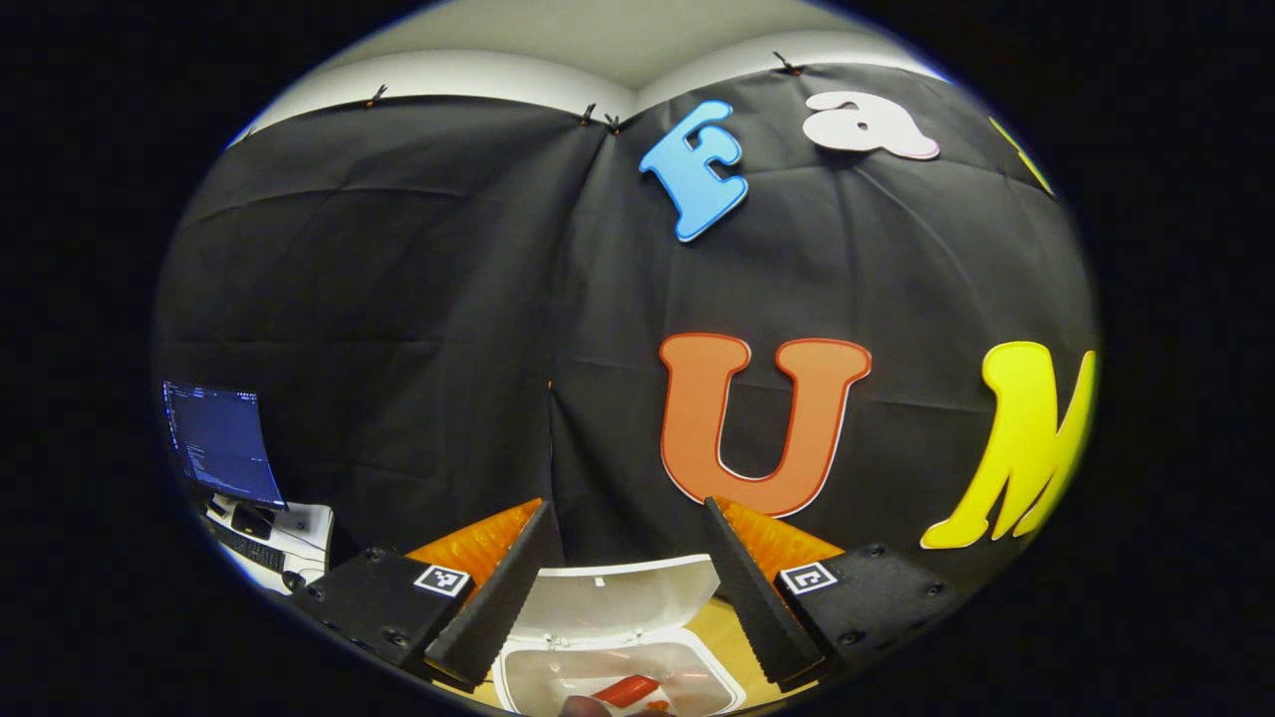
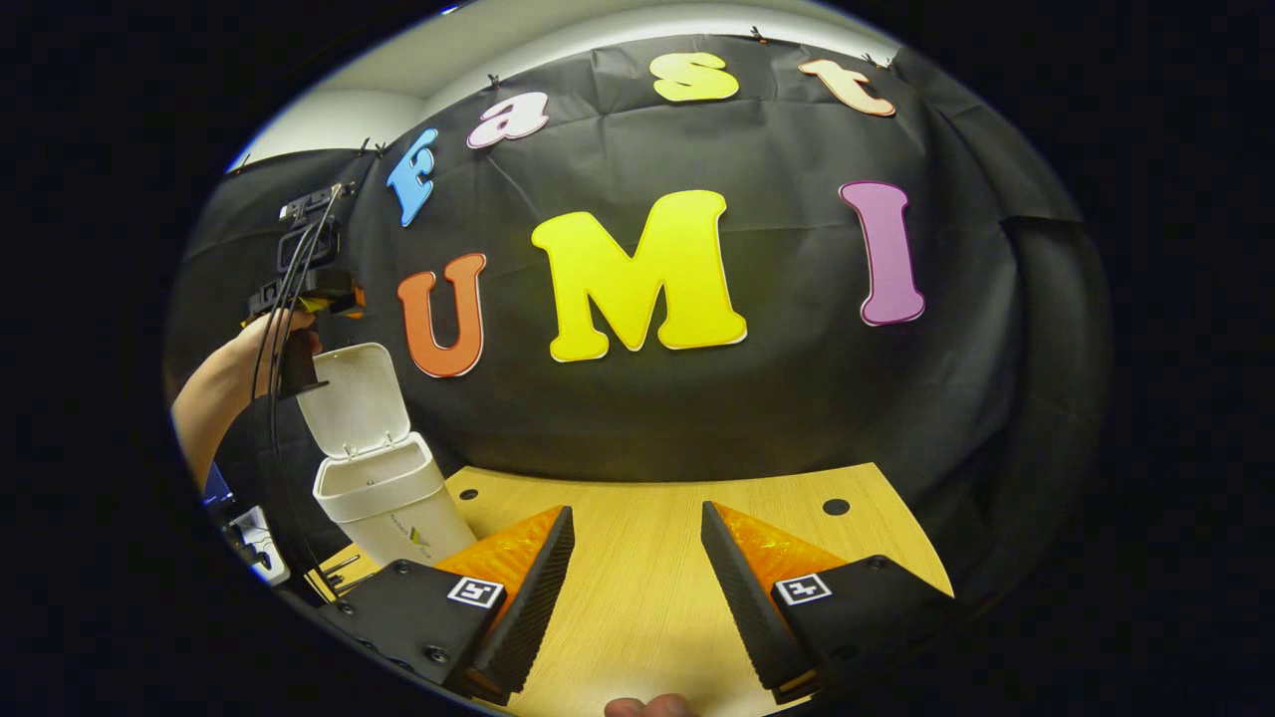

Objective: Press the lid of the desktop garbage bin to open it, pick up the crumpled paper on the desktop and throw it into the bin, then pick up the pop can on the desktop and drop it into the bin, and finally close the garbage bin lid.

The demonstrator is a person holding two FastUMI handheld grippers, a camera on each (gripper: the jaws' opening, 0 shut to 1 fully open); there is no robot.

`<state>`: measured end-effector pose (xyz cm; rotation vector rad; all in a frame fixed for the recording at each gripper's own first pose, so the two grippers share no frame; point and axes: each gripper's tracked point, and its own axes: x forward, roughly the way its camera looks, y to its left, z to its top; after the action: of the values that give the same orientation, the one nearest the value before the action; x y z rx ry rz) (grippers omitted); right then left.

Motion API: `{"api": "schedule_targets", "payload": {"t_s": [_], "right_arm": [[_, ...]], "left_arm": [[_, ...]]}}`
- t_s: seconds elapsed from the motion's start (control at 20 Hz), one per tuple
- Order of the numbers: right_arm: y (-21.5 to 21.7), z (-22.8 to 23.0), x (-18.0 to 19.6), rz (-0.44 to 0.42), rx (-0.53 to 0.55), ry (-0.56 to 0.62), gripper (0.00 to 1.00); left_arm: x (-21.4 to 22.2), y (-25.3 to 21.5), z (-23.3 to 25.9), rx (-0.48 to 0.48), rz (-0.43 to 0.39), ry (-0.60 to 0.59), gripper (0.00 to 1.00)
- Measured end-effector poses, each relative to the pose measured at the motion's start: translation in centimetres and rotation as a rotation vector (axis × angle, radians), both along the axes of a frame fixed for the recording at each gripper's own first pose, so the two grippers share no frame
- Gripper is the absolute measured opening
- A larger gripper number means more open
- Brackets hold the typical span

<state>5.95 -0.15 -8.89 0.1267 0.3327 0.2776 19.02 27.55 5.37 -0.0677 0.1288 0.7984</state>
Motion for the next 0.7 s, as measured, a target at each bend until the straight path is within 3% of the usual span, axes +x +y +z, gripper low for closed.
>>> {"api": "schedule_targets", "payload": {"t_s": [0.45, 0.5, 0.55, 0.7], "right_arm": [[-0.7, 0.0, 0.8, -0.013, -0.008, 0.008, 0.83], [-0.7, 0.0, 0.8, -0.012, -0.009, 0.004, 0.83], [-0.7, 0.0, 0.7, -0.011, -0.008, 0.003, 0.83], [-0.4, -0.4, 0.4, -0.006, -0.003, 0.01, 0.83]], "left_arm": [[1.7, 3.8, -4.3, -0.066, 0.082, 0.116, 0.97], [2.1, 3.9, -4.2, -0.066, 0.074, 0.116, 0.88], [2.0, 3.6, -4.5, -0.084, 0.067, 0.115, 0.94], [0.3, 1.9, -5.3, -0.119, 0.078, 0.114, 0.98]]}}
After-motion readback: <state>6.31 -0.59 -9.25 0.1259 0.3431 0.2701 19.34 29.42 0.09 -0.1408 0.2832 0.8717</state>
